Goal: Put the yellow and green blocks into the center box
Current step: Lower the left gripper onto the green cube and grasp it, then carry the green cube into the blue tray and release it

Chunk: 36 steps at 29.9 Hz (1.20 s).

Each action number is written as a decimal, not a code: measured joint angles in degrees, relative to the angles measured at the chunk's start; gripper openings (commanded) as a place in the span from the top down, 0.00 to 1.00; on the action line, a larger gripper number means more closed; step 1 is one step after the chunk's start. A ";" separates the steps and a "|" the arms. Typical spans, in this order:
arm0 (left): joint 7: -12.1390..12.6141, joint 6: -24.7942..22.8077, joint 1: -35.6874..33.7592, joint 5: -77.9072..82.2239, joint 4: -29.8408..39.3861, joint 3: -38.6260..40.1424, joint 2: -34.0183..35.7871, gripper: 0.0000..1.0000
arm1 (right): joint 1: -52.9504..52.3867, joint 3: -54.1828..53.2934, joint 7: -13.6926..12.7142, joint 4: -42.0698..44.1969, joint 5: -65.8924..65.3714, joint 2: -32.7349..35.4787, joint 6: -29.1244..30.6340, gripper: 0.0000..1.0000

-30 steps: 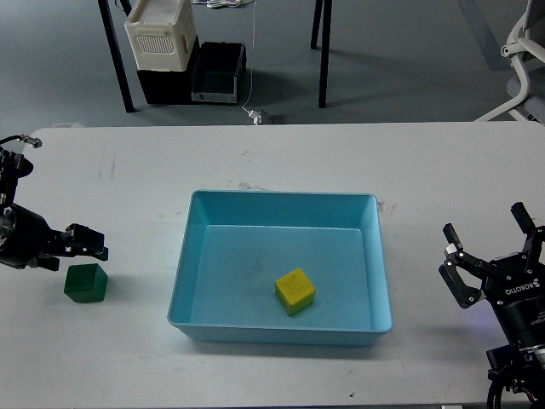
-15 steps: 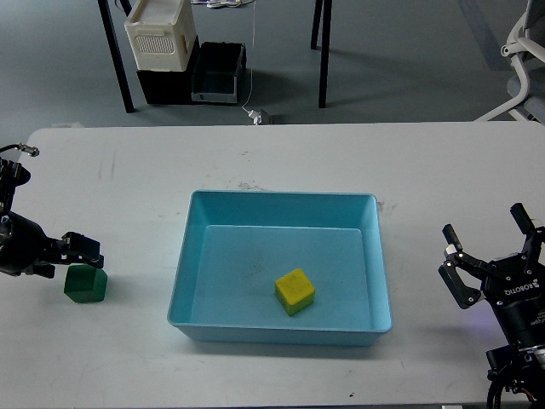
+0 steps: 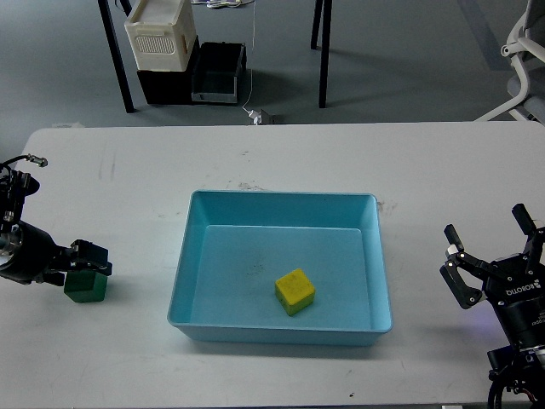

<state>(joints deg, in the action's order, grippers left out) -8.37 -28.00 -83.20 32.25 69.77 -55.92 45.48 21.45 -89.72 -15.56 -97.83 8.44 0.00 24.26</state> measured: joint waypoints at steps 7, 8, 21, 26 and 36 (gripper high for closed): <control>-1.76 0.00 0.95 2.53 -0.81 0.78 -1.09 0.37 | 0.00 -0.02 0.00 0.00 0.00 0.00 0.00 0.00; -2.31 0.00 0.95 2.77 -0.85 0.95 -1.18 0.47 | 0.00 -0.02 0.00 0.00 0.00 0.00 0.00 0.00; -3.22 -0.01 -0.30 3.68 0.69 2.98 -0.86 1.00 | -0.09 -0.01 0.00 -0.10 0.00 0.00 0.00 0.00; -7.01 0.00 -5.45 3.74 1.09 4.43 -0.74 1.00 | -0.03 0.15 0.00 -0.22 0.00 0.00 0.00 0.00; -14.73 -0.01 -24.70 3.13 5.34 4.52 -8.97 0.99 | 0.06 0.00 0.00 -0.35 -0.07 0.00 0.00 0.00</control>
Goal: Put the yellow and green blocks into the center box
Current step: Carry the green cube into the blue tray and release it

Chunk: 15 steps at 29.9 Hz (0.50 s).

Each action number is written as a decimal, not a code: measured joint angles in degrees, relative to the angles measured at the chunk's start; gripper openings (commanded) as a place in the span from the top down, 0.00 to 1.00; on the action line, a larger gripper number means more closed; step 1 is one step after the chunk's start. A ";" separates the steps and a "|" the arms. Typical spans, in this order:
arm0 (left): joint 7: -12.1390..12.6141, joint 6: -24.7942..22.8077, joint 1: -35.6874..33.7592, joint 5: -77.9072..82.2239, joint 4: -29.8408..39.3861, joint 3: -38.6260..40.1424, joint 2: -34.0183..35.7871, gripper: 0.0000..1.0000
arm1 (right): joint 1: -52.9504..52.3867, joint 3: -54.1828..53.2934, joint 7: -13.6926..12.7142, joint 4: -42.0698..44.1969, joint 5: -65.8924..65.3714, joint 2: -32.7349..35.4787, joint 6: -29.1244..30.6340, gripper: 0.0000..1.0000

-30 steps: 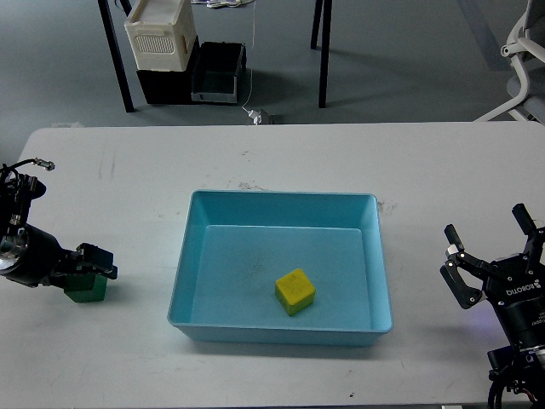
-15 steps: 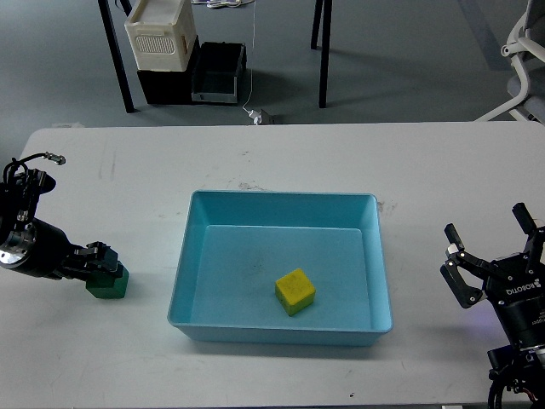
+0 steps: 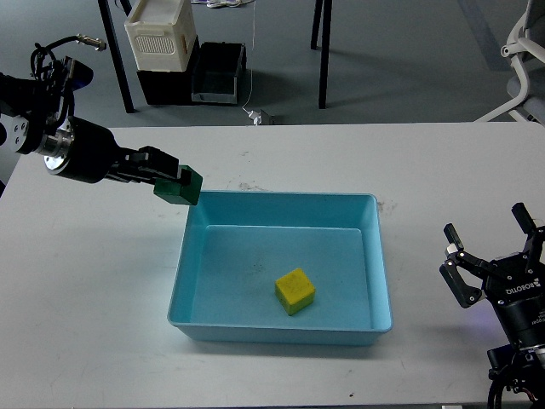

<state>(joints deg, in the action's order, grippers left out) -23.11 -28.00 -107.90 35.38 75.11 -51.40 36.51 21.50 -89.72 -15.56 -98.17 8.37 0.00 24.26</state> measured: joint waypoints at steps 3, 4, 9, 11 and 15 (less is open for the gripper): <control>-0.94 0.00 -2.14 -0.29 0.21 -0.31 -4.86 0.99 | 0.03 -0.02 0.00 0.09 0.00 0.00 0.00 0.00; -1.11 0.00 -2.40 -0.36 0.12 -0.53 -7.00 0.99 | 0.04 -0.02 0.00 0.14 0.01 0.00 0.00 0.00; -2.28 0.00 -2.57 -0.57 -1.17 -1.98 -17.47 0.99 | 0.04 0.00 0.00 0.28 0.01 0.00 0.00 0.00; -2.79 0.00 -2.60 -0.59 -1.40 -2.16 -20.45 0.99 | 0.03 0.00 0.00 0.36 0.00 0.00 0.00 0.00; -3.12 0.00 -2.50 -0.58 -1.48 -2.44 -25.27 0.98 | -0.08 -0.05 0.00 0.65 0.00 0.00 0.00 0.00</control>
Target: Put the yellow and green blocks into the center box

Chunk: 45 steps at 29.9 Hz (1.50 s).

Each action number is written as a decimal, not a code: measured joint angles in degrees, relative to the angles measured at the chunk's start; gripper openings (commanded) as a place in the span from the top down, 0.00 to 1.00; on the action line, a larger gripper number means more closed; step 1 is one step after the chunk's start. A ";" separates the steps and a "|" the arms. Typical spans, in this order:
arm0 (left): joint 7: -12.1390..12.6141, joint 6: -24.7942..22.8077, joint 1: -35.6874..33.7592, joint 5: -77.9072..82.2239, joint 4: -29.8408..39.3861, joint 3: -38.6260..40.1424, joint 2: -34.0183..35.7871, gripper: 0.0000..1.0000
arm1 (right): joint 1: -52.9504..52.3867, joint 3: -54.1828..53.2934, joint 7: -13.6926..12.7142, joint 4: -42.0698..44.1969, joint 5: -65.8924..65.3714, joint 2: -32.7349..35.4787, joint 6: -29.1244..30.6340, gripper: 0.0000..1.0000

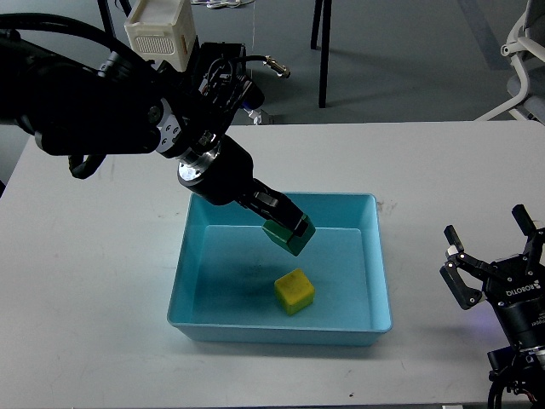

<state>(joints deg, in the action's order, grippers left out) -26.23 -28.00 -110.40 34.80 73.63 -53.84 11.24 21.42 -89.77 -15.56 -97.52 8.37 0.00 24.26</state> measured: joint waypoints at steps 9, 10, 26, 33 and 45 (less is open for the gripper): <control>0.61 0.00 5.43 0.21 -6.90 -0.27 -10.80 0.75 | -0.02 -0.71 0.07 0.22 0.02 0.00 0.08 0.00; 0.62 0.01 5.83 0.23 -7.51 -0.28 -10.99 0.69 | 0.00 -0.90 0.07 0.23 0.01 0.00 0.09 0.00; -0.11 0.00 6.20 0.12 -7.63 0.36 -10.62 0.08 | 0.05 -1.53 0.00 0.34 -0.11 0.00 0.09 0.00; -1.51 0.00 6.01 -1.75 -8.29 11.88 -1.03 0.08 | -0.31 -1.34 0.00 0.31 -1.39 0.00 -0.17 0.00; -1.79 0.00 13.56 -22.11 -9.21 28.67 13.70 0.08 | -0.59 -0.76 0.00 0.43 -3.37 0.00 -0.33 0.00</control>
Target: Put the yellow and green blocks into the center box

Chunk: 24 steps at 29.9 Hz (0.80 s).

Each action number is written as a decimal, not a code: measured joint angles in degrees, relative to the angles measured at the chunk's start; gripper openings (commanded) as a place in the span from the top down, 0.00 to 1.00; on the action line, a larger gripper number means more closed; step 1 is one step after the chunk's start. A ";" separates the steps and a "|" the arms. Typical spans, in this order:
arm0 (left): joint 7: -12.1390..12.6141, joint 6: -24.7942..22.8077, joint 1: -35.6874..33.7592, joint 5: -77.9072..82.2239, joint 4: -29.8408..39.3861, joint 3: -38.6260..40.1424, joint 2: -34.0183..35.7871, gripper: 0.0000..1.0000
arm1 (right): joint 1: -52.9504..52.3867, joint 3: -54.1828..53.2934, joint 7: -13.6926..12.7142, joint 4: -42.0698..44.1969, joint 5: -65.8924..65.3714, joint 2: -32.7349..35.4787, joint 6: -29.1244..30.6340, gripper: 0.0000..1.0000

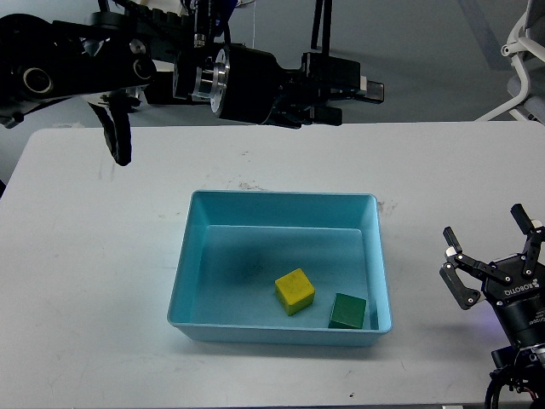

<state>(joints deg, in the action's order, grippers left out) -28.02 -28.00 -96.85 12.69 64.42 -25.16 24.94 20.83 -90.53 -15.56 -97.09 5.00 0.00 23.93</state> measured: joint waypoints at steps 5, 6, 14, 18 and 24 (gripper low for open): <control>0.00 0.01 7.77 -4.68 -6.64 10.60 2.82 0.04 | -0.03 0.00 0.00 0.00 -0.11 0.00 -0.04 0.00; 0.00 0.01 9.37 -4.94 -8.24 12.93 2.98 0.04 | -0.06 0.02 0.00 0.00 -0.13 0.00 -0.04 0.00; 0.00 0.00 20.18 -12.74 -12.61 27.70 3.90 0.01 | -0.26 -1.03 0.04 -0.03 -0.17 0.00 -0.18 0.00; 0.00 0.02 26.69 -18.13 -12.81 34.38 5.22 0.01 | -0.46 -1.85 0.18 -0.03 -0.17 0.00 -0.19 0.00; 0.01 0.01 37.45 -19.13 -13.17 47.87 6.79 0.01 | -0.88 -2.45 0.84 0.04 -0.02 0.00 -0.15 0.00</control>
<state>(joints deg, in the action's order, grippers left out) -28.01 -27.99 -59.39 -6.44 51.25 22.71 31.73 19.95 -92.97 -14.71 -97.05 4.99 0.00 23.79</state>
